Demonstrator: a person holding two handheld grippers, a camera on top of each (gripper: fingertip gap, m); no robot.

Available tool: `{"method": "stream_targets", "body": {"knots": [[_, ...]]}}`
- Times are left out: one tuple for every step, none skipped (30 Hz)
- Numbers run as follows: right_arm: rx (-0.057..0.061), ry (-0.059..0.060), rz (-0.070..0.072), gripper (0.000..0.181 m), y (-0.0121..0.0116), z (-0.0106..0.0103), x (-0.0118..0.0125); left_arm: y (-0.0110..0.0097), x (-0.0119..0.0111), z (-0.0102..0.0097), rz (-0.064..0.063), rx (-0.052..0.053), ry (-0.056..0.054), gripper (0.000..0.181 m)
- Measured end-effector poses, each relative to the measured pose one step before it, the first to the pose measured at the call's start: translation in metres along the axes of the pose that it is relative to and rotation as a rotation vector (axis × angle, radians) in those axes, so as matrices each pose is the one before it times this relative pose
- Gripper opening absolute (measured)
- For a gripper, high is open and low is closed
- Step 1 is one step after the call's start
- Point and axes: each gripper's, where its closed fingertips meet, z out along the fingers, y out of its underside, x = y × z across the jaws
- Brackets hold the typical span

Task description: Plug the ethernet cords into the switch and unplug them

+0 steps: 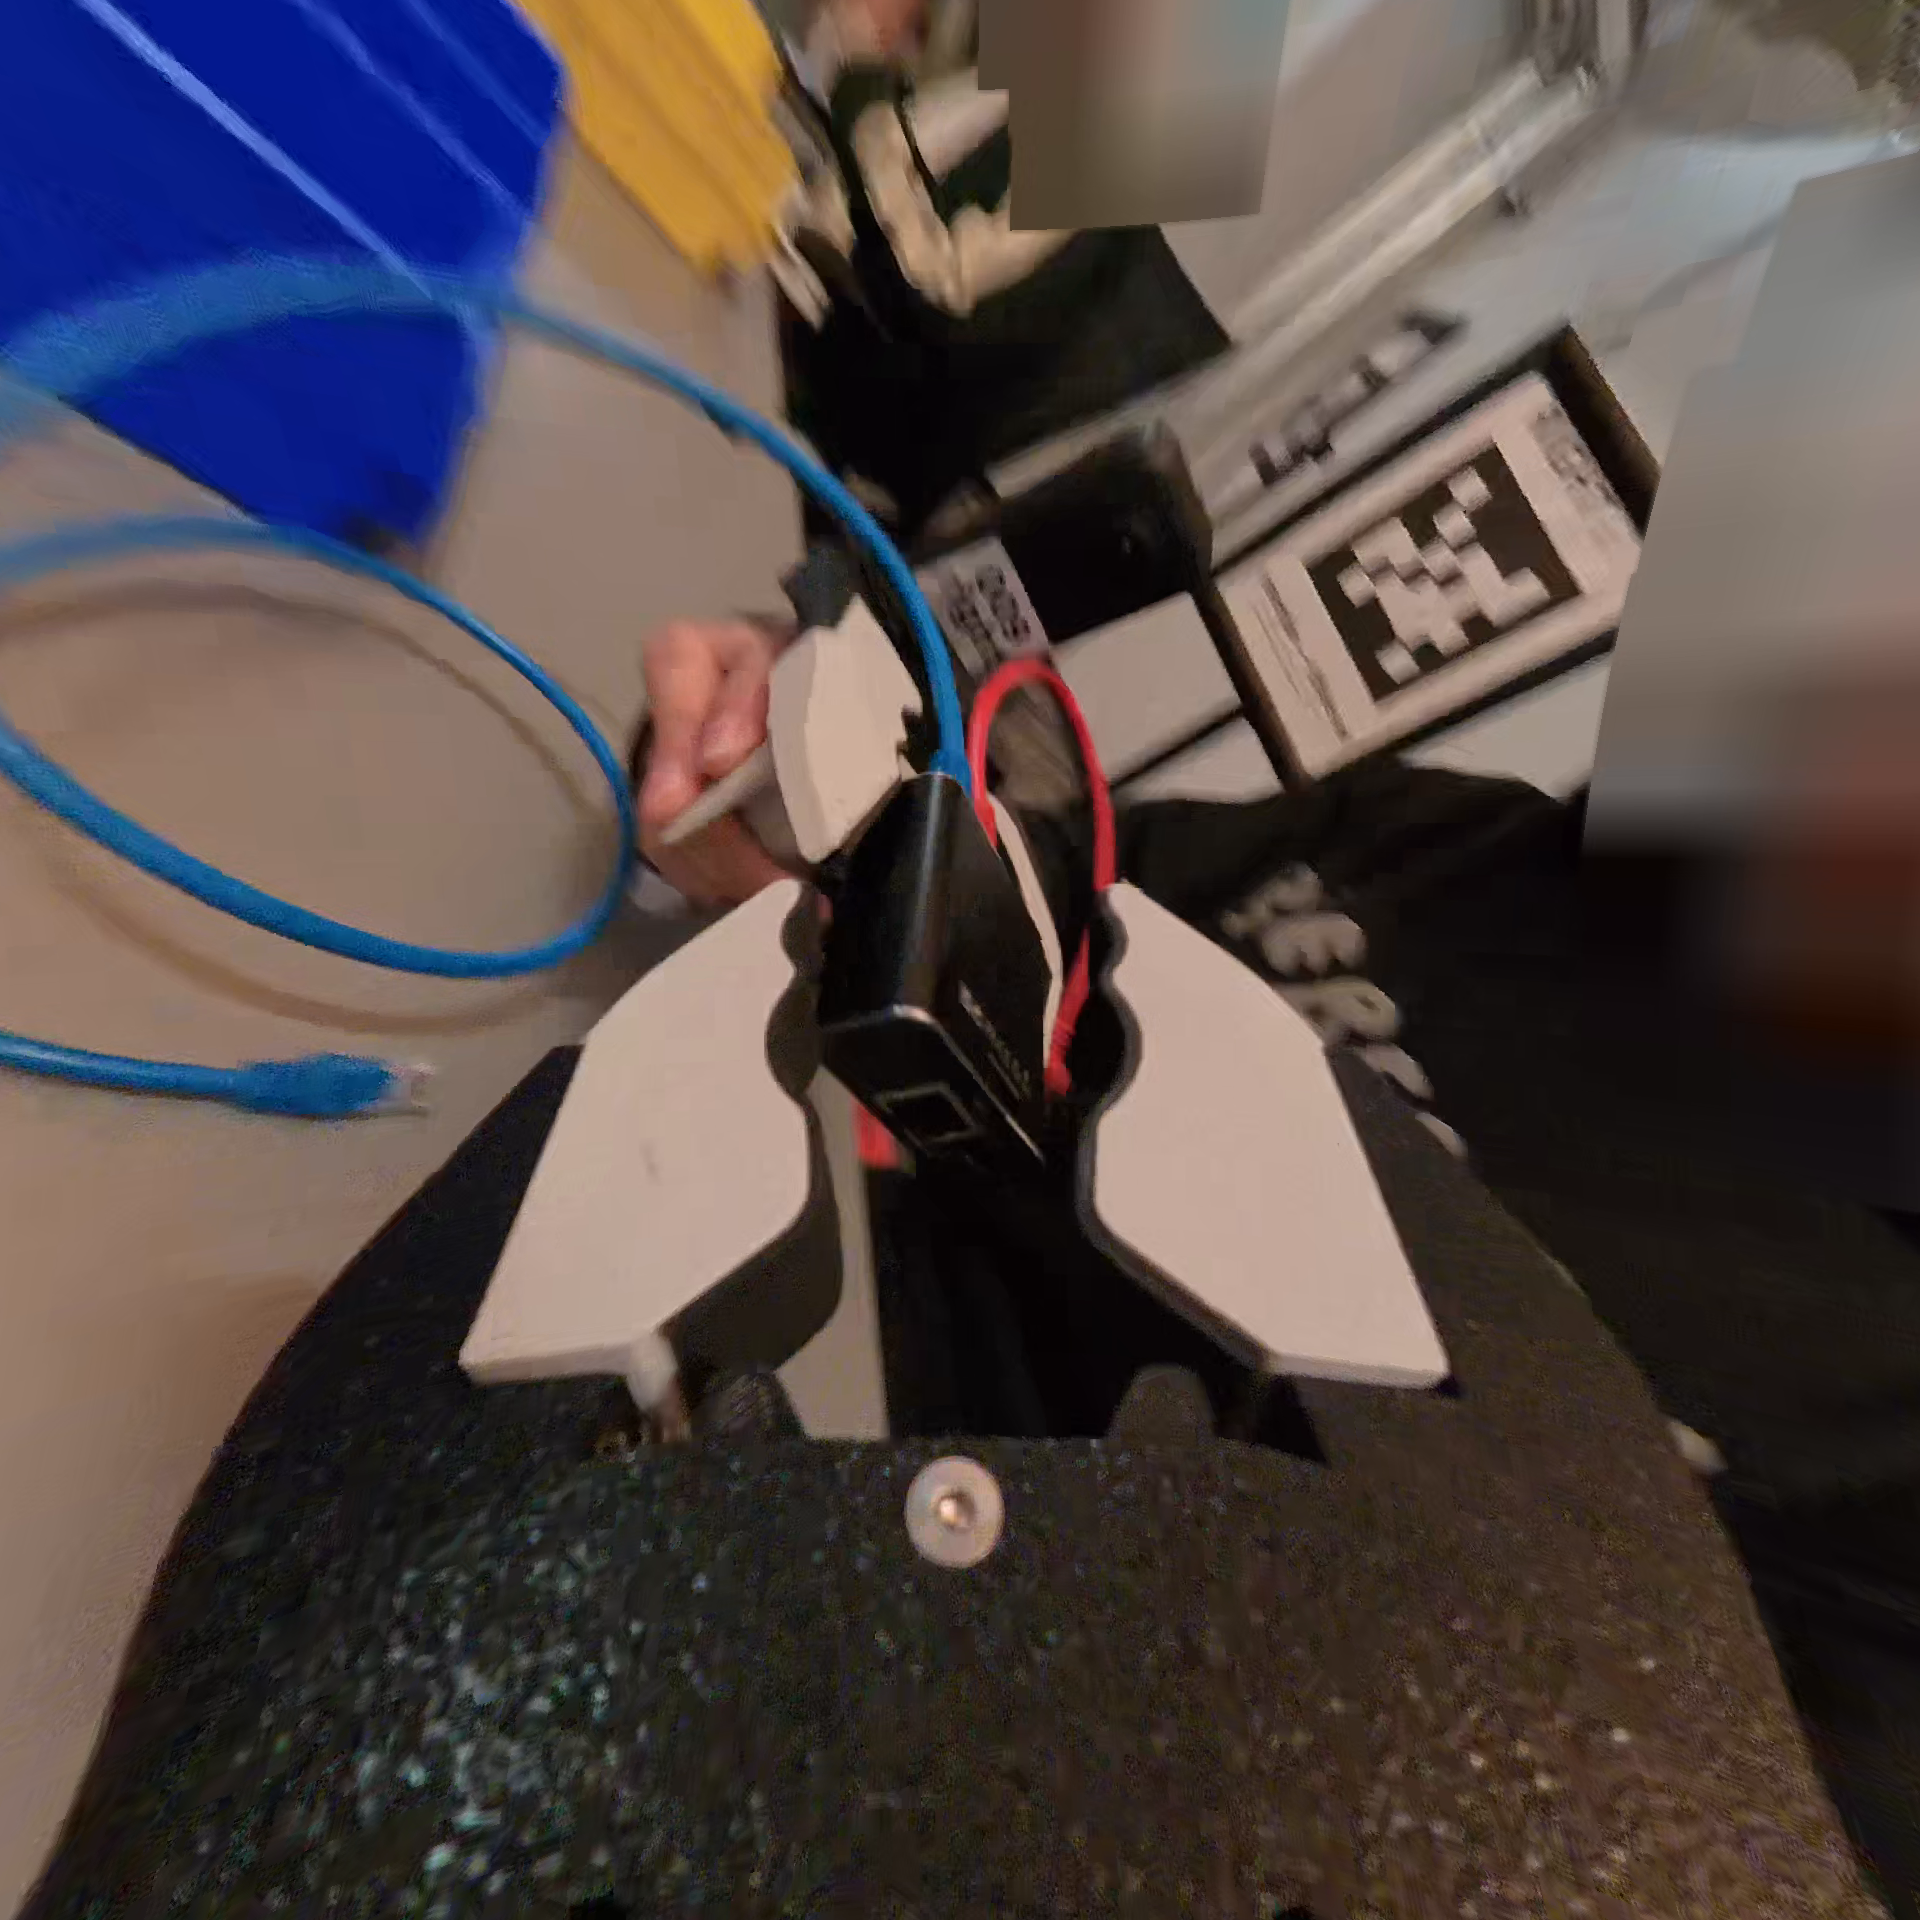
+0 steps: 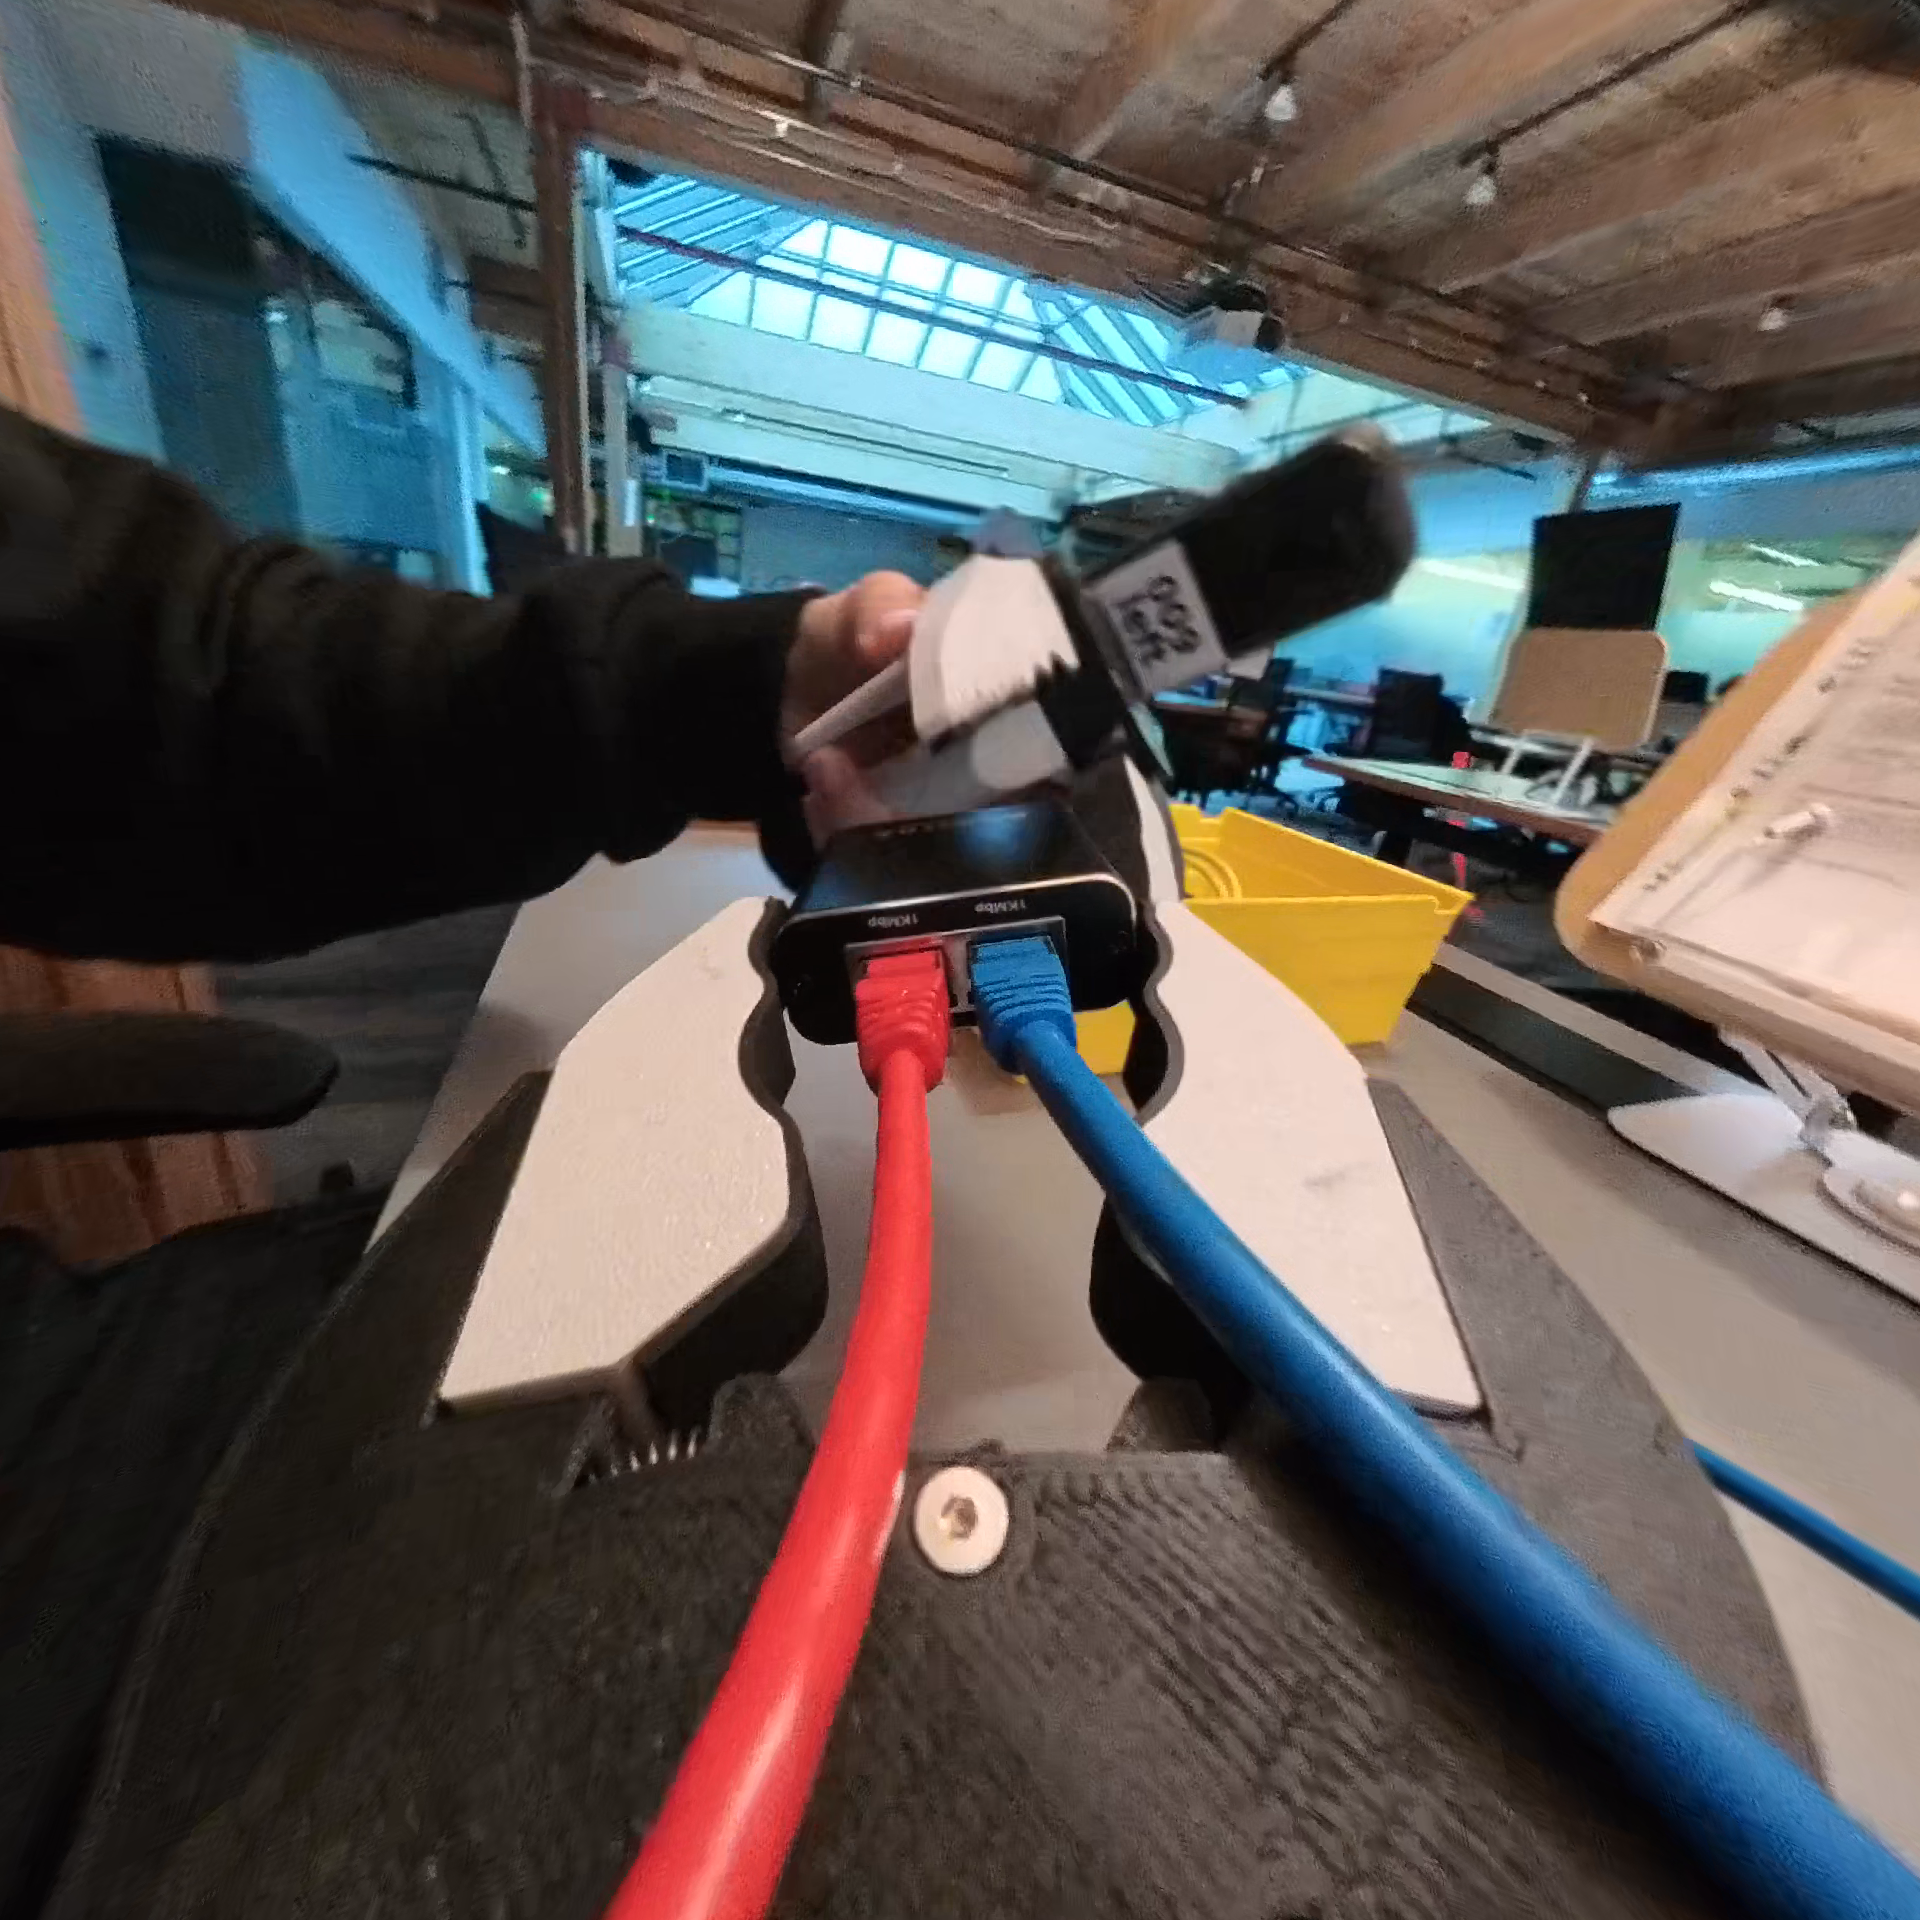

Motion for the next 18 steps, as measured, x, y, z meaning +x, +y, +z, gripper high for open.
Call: {"method": "stream_targets", "body": {"knots": [[0.0200, 0.0217, 0.0343, 0.063, 0.00046, -0.00335, 0.00655, -0.00927, -0.00178, -0.00528, 0.0747, 0.0886, -0.0563, 0.051], [0.0217, 0.0177, 0.0477, 0.063, 0.00008, -0.00330, 0.00659, -0.00882, 0.00019, -0.00577, 0.0863, 0.0860, -0.0553, 0.051], [0.0197, 0.0127, 0.0490, 0.063, -0.00010, -0.00318, 0.00618, -0.00723, 0.00073, -0.00612, 0.0923, 0.0738, -0.0592, 0.052], [0.0162, -0.0050, 0.0434, 0.063, -0.00010, -0.00281, 0.00341, -0.00478, 0.00039, -0.00646, 0.0984, 0.0577, -0.0631, 0.052], [0.0111, 0.0013, 0.0345, 0.063, 0.00001, -0.00211, 0.00322, -0.00191, -0.00011, -0.00675, 0.1009, 0.0406, -0.0672, 0.053], [0.0077, 0.0038, 0.0167, 0.063, -0.00002, -0.00157, 0.00228, 0.00043, -0.00059, -0.00673, 0.0908, 0.0281, -0.0699, 0.054], [0.0019, -0.0097, 0.0042, 0.063, 0.00021, -0.00047, -0.00077, 0.00278, 0.00003, -0.00619, 0.0769, 0.0198, -0.0628, 0.056], [0.0051, -0.0100, 0.0024, 0.063, -0.00030, 0.00016, -0.00154, 0.00519, 0.00245, -0.00451, 0.0711, 0.0115, -0.0396, 0.054], [0.0009, -0.0134, 0.0133, 0.063, 0.00011, 0.00084, -0.00180, 0.00760, 0.00342, -0.00224, 0.0613, -0.0030, -0.0277, 0.054], [-0.0013, -0.0166, 0.0128, 0.063, 0.00069, 0.00098, -0.00204, 0.01050, 0.00353, -0.00071, 0.0571, -0.0252, -0.0247, 0.057], [0.0050, -0.0140, 0.0119, 0.063, 0.00007, 0.00074, -0.00171, 0.01210, 0.00383, 0.00002, 0.0681, -0.0395, -0.0234, 0.058], [0.0072, -0.0118, 0.0083, 0.063, 0.00018, 0.00005, -0.00127, 0.01150, 0.00391, 0.00016, 0.0818, -0.0399, -0.0259, 0.060], [-0.0031, -0.0018, 0.0073, 0.063, 0.00137, -0.00025, 0.00060, 0.00914, 0.00243, -0.00057, 0.0825, -0.0333, -0.0367, 0.063], [-0.0030, 0.0075, 0.0049, 0.063, 0.00132, -0.00093, 0.00214, 0.00682, -0.00022, -0.00195, 0.0681, -0.0232, -0.0496, 0.065], [0.0005, 0.0022, 0.0033, 0.063, 0.00077, -0.00186, 0.00170, 0.00549, -0.00217, -0.00300, 0.0467, -0.0179, -0.0491, 0.063], [0.0046, 0.0124, -0.0031, 0.063, -0.00002, -0.00255, 0.00301, 0.00582, -0.00469, -0.00387, 0.0224, -0.0217, -0.0430, 0.060], [0.0011, 0.0172, -0.0057, 0.063, 0.00031, -0.00261, 0.00365, 0.00729, -0.00861, -0.00467, 0.0050, -0.0344, -0.0422, 0.057], [-0.0072, 0.0062, -0.0096, 0.063, 0.00133, -0.00211, 0.00181, 0.00888, -0.01364, -0.00549, -0.0030, -0.0488, -0.0502, 0.056]]}}
